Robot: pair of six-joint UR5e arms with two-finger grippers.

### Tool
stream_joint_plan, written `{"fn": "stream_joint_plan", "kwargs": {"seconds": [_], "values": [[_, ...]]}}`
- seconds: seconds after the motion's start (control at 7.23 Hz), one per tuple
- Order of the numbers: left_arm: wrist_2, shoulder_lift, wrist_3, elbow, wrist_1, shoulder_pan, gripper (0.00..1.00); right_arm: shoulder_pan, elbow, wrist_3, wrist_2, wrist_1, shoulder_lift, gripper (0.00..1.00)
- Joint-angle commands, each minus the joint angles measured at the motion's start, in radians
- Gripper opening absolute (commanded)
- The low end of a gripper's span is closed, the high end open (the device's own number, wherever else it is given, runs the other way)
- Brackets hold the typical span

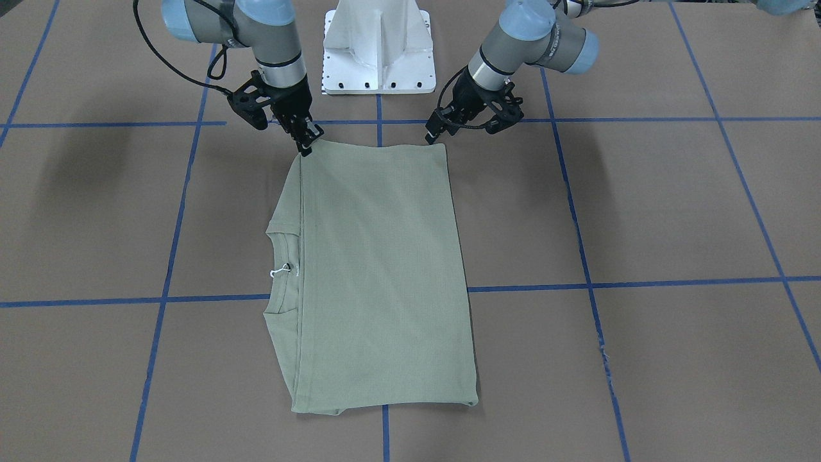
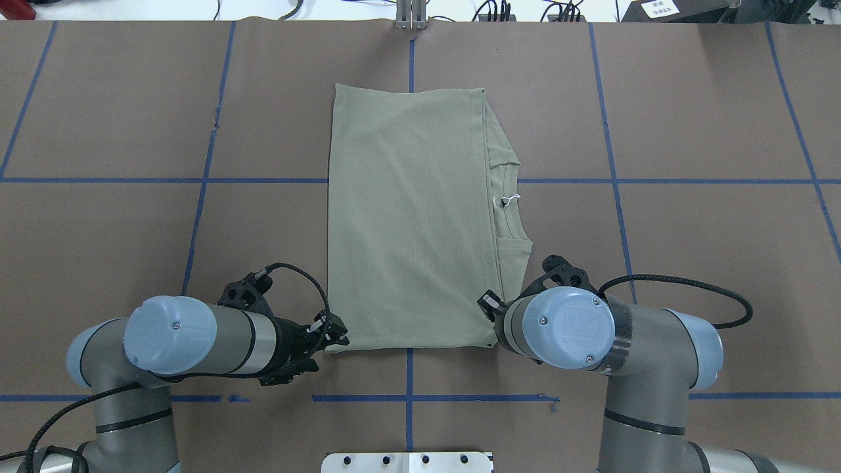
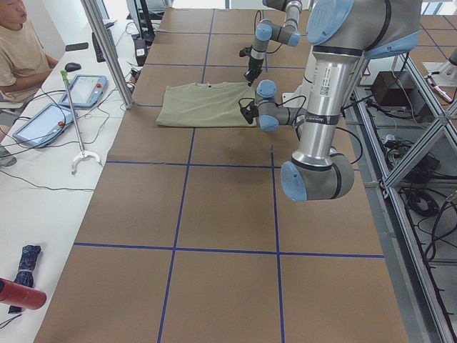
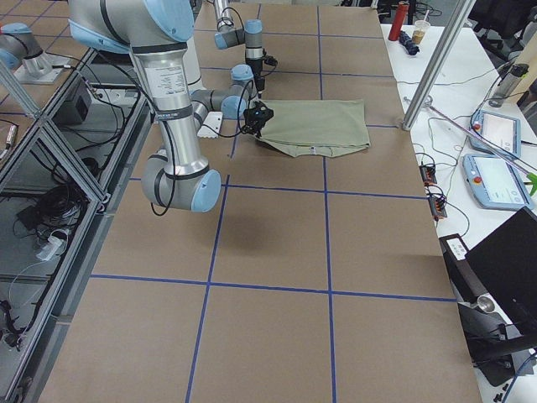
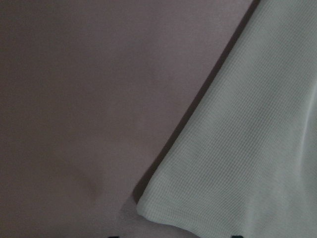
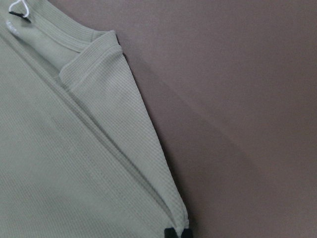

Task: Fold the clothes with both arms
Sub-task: 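Grasp the near shirt edge with both grippers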

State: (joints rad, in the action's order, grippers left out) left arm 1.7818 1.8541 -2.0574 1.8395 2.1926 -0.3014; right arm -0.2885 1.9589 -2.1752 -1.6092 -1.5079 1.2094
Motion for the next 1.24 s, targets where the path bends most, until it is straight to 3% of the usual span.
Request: {"fn": "stream_joint_plan", "kwargs": {"seconds": [0.0, 0.28, 0.41, 0.55, 0.69, 0.97, 1.11], "values": [[-0.025, 0.014, 0.008, -0.028, -0.001, -0.001, 0.68, 0.0, 0.0, 0.0, 0.0, 0.0, -0.001, 0.0], [-0.027, 0.026, 0.008, -0.057, -0.001, -0.001, 0.65, 0.0, 0.0, 0.0, 0.0, 0.0, -0.001, 0.0], [-0.027, 0.031, 0.007, -0.055, -0.001, -0.001, 0.58, 0.0, 0.0, 0.0, 0.002, 0.0, -0.002, 0.0], [-0.027, 0.034, 0.005, -0.054, -0.001, -0.002, 0.14, 0.0, 0.0, 0.0, 0.002, 0.0, 0.001, 0.0], [-0.027, 0.034, 0.008, -0.054, -0.001, -0.004, 0.0, 0.0, 0.0, 0.0, 0.002, 0.0, -0.002, 0.0], [-0.024, 0.034, 0.008, -0.036, -0.002, -0.01, 0.0, 0.0, 0.002, 0.0, 0.002, 0.0, -0.001, 0.0], [-0.022, 0.024, 0.008, 0.022, -0.01, -0.013, 0.0, 0.005, 0.008, 0.0, 0.002, 0.0, -0.002, 0.0]]}}
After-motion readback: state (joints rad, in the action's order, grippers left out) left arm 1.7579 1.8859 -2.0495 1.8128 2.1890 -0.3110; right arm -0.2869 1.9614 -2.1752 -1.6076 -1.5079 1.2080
